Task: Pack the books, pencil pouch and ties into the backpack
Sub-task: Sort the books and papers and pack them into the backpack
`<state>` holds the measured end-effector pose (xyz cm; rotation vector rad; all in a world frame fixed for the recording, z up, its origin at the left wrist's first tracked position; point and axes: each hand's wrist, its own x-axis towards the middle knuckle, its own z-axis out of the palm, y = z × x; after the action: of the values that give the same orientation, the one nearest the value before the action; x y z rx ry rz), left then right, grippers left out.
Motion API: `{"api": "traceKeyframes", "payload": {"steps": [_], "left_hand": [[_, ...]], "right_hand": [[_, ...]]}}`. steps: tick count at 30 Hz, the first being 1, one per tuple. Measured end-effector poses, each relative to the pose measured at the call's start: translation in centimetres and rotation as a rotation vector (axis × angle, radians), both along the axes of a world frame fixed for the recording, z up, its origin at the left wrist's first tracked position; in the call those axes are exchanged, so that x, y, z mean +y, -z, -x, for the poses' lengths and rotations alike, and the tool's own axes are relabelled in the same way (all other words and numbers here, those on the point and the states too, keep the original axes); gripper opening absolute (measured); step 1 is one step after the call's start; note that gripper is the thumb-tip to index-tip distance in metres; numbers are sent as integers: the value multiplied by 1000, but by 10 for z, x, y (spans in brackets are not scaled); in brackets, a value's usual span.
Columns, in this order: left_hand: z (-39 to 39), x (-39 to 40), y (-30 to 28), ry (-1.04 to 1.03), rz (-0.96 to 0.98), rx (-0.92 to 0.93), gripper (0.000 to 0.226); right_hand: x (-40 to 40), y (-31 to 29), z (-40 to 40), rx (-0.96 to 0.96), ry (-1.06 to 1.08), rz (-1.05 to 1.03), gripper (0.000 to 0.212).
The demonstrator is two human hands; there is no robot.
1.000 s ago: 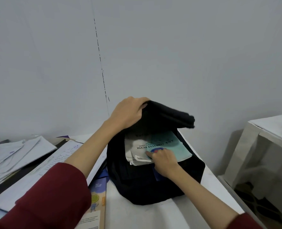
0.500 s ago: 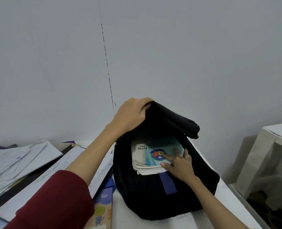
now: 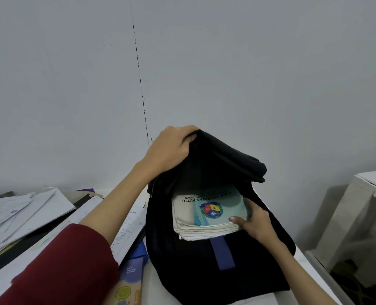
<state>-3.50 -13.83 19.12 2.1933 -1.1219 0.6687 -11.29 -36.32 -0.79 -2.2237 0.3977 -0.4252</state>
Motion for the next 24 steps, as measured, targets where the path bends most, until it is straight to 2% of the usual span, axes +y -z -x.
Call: {"api": "traceKeyframes", "payload": {"steps": [2, 4, 6, 8, 11, 14, 15, 18, 19, 22, 24], "left_hand": [[1, -3, 1, 7, 11, -1, 27], [3, -4, 2, 13, 11, 0, 27], [5, -4, 5, 14, 3, 0, 27], [6, -4, 6, 17, 3, 1, 27], [7, -4, 8, 17, -3, 8, 27], [9, -4, 9, 15, -19, 8, 28], [10, -4, 10, 16, -23, 10, 28], [12, -1, 9, 10, -32, 16, 29], [13, -1, 10, 9, -30, 19, 29], [14, 3, 11, -7, -26, 27, 29], [13, 5, 12, -16, -36, 29, 29]], "right_hand": [[0, 1, 1, -8, 1, -22, 66], [4, 3, 4, 1, -2, 43, 71], [14, 4, 7, -17, 27, 287, 78], [34, 0, 8, -80, -66, 502, 76], [84, -8, 0, 26, -325, 613, 71], [130, -5, -24, 159, -364, 608, 93], [140, -2, -31, 196, -340, 595, 92], [154, 4, -43, 245, -239, 644, 59], [155, 6, -43, 239, -220, 667, 53], [157, 9, -45, 216, -220, 676, 60], [158, 12, -49, 192, -236, 663, 57]]}}
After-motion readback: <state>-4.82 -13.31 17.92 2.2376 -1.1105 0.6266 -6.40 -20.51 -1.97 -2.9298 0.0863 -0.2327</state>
